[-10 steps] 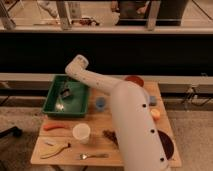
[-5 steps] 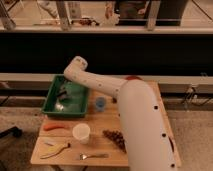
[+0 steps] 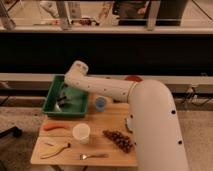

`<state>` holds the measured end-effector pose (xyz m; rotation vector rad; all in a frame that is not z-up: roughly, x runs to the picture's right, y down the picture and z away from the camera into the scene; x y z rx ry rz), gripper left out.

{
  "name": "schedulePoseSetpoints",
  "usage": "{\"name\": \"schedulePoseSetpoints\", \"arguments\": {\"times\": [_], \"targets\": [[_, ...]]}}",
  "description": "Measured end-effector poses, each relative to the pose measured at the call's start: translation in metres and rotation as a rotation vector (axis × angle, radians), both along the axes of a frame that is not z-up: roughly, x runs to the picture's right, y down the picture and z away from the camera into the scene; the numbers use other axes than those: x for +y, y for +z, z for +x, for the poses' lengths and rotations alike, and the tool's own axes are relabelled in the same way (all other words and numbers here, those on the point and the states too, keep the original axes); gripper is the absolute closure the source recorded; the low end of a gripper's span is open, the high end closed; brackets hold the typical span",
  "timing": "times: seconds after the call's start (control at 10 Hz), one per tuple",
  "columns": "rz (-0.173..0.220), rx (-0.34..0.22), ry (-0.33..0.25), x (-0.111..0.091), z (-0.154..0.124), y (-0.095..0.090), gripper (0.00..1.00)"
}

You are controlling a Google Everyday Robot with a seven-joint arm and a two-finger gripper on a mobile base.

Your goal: Wipe tray with brush

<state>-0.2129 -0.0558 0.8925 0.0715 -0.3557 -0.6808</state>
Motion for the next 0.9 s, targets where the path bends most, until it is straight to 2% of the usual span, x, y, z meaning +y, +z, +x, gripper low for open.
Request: {"name": "schedulePoseSetpoints", "arguments": {"times": [0.4,0.9], "targets": [[-0.006,0.007,0.01,0.014,0.009,-0.014,1.0],[-0.021,0.042,0.023,0.022,0.034,-0.019,1.0]]}}
